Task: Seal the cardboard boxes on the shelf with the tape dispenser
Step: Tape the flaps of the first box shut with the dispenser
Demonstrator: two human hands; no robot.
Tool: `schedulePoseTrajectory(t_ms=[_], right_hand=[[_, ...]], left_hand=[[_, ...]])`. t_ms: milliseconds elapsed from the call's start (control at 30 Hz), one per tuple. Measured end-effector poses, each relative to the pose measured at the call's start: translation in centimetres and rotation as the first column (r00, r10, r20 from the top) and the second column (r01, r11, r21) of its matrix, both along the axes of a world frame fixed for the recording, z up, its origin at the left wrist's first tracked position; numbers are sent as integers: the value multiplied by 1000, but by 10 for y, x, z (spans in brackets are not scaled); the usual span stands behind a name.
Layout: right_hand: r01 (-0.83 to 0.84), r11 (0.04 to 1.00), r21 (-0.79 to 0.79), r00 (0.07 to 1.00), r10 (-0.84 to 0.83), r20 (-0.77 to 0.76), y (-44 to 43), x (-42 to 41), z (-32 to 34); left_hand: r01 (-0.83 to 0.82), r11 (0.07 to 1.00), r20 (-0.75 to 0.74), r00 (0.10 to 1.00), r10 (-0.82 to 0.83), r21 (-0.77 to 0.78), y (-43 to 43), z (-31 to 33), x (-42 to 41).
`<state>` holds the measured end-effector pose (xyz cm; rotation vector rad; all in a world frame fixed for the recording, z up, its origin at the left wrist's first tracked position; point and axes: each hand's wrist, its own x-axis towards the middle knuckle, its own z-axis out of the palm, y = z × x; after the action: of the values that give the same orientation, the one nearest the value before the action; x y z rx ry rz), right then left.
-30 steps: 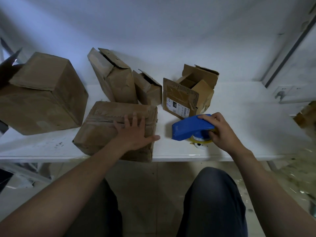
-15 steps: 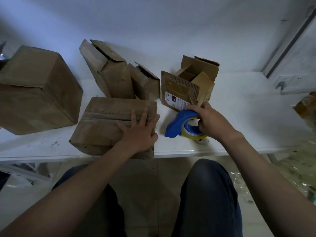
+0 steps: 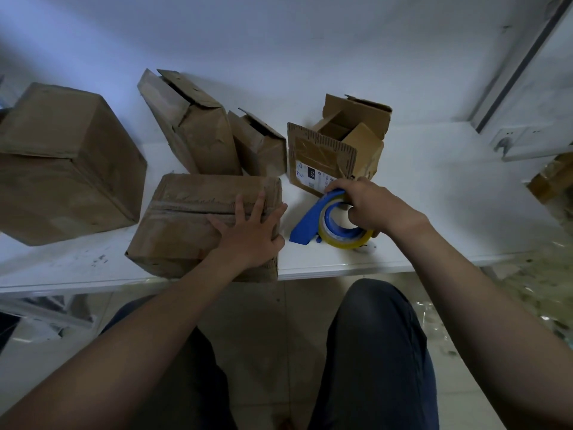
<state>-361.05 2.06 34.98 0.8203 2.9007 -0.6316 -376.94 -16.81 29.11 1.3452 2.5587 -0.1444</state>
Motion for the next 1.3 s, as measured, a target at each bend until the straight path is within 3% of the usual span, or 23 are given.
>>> schedulePoseTrajectory(t_ms=[667, 833, 1300], right_hand=[[128, 990, -59, 991, -126, 43, -17, 2, 7], [87, 996, 17, 994, -88, 63, -24, -15, 7], [91, 995, 34, 987, -95, 131, -20, -10, 14]], left_hand=[[21, 997, -13, 1000, -22, -73, 4, 4, 4], [4, 994, -1, 1000, -4, -109, 7, 6, 6], [22, 986, 16, 1000, -19, -166, 10, 10, 10]])
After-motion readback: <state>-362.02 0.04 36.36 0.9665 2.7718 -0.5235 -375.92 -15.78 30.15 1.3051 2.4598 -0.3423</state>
